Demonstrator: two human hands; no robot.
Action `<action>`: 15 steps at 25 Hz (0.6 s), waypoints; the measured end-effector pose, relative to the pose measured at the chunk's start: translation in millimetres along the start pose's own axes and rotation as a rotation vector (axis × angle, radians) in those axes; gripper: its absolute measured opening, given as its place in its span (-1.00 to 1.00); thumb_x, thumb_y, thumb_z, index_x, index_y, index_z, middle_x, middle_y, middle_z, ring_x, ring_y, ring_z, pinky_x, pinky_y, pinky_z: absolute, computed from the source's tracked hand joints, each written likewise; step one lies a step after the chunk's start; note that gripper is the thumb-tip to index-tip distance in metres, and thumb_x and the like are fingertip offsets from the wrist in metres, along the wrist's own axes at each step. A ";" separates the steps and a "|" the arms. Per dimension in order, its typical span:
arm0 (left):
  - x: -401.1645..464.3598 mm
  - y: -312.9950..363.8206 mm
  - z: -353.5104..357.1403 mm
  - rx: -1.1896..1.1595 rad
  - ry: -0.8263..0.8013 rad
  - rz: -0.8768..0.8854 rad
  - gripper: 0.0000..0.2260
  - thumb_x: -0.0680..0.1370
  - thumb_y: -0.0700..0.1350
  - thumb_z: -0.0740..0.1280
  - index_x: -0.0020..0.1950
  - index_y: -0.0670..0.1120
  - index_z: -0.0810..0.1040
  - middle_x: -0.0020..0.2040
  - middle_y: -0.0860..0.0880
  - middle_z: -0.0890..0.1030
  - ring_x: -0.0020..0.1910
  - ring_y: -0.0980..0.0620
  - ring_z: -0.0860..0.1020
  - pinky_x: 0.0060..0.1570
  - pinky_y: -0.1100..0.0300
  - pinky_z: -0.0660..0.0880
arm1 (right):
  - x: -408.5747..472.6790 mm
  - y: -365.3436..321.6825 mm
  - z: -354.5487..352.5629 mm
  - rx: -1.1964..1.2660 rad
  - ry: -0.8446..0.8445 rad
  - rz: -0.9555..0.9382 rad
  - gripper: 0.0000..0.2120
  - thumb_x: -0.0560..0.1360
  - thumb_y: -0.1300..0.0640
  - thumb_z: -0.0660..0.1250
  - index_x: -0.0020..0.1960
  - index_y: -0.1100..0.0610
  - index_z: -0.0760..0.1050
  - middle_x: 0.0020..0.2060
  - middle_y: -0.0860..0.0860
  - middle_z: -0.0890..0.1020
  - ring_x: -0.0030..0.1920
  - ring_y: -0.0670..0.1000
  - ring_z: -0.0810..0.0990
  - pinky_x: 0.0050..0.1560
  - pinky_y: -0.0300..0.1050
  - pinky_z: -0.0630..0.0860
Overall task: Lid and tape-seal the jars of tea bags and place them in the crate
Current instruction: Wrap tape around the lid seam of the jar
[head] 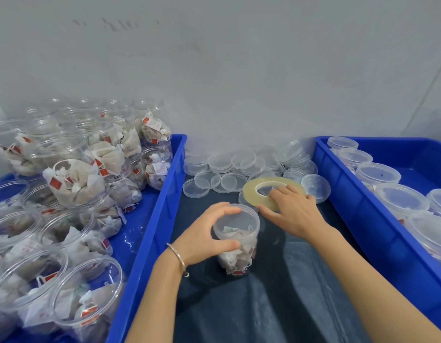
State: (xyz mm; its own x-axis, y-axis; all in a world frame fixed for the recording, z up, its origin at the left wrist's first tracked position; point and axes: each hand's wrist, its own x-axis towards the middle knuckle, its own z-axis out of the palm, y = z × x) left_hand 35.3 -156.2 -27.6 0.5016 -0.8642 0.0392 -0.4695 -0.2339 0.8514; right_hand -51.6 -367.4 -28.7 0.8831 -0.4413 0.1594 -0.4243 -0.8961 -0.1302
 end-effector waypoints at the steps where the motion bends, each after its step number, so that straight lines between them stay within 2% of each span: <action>1: 0.8 7.6 7.0 0.110 0.042 -0.034 -0.49 0.42 -0.01 0.48 0.32 0.05 0.40 0.44 0.15 0.24 0.43 0.17 0.22 0.37 0.20 0.25 | -1.0 1.2 -0.7 -0.004 -0.002 0.006 -0.65 0.53 -0.28 0.10 -0.14 0.01 0.31 -0.01 -0.14 0.44 0.20 -0.05 0.34 0.15 0.16 0.36; 3: 9.0 24.4 27.6 0.405 0.159 -0.139 -0.37 0.33 0.28 0.43 0.26 0.00 0.34 0.36 0.13 0.28 0.38 0.11 0.23 0.28 0.07 0.28 | -3.0 3.1 -1.3 -0.016 -0.004 0.012 -0.65 0.53 -0.28 0.10 -0.12 0.01 0.33 0.02 -0.13 0.47 0.19 -0.05 0.34 0.16 0.17 0.36; 4: 14.1 32.1 38.8 0.547 0.207 -0.183 -0.32 0.32 0.36 0.39 0.24 -0.03 0.30 0.30 0.08 0.32 0.33 0.04 0.26 0.23 0.02 0.32 | -4.1 3.9 -1.6 -0.019 -0.006 0.016 -0.64 0.52 -0.28 0.10 -0.12 0.02 0.35 0.00 -0.13 0.47 0.17 -0.05 0.34 0.15 0.15 0.37; 6: 23.4 39.8 54.4 0.682 0.296 -0.222 -0.36 0.39 0.34 0.34 0.25 -0.06 0.27 0.25 0.00 0.35 0.28 -0.05 0.30 0.18 -0.02 0.38 | -6.3 5.2 -2.7 -0.015 -0.003 0.023 -0.62 0.52 -0.28 0.10 -0.10 0.03 0.39 -0.03 -0.14 0.46 0.14 -0.06 0.34 0.11 0.11 0.36; 8: 29.6 35.8 57.0 0.684 0.347 -0.189 -0.45 0.48 0.24 0.30 0.32 -0.03 0.27 0.27 -0.01 0.34 0.28 -0.07 0.31 0.18 0.01 0.37 | -9.2 9.5 -5.5 -0.008 0.006 0.035 -0.60 0.52 -0.28 0.10 -0.07 0.04 0.42 -0.03 -0.14 0.47 0.13 -0.07 0.34 0.10 0.09 0.35; 11: 30.9 24.1 42.0 0.631 0.250 -0.081 -0.47 0.49 0.18 0.32 0.37 0.01 0.29 0.31 0.03 0.33 0.30 -0.05 0.29 0.24 0.04 0.34 | -16.4 18.7 -9.7 -0.027 0.007 -0.004 -0.60 0.50 -0.32 0.08 -0.10 0.02 0.39 -0.03 -0.17 0.46 0.12 -0.08 0.34 0.07 0.04 0.36; 15: 30.2 19.0 11.8 0.521 0.033 0.055 -0.50 0.47 0.08 0.41 0.35 0.03 0.35 0.33 0.09 0.36 0.34 0.03 0.30 0.32 0.04 0.29 | -25.1 23.0 -14.7 -0.072 0.025 -0.083 -0.51 0.42 -0.39 0.00 -0.14 0.02 0.39 -0.17 -0.19 0.44 0.02 -0.11 0.35 -0.09 -0.09 0.30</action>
State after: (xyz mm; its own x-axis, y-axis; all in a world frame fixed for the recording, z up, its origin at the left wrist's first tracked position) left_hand 32.9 -192.0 -16.5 0.4843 -0.8692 0.0999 -0.7909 -0.3861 0.4748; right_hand -86.5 -377.6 -21.3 0.9110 -0.3654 0.1913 -0.3637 -0.9304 -0.0454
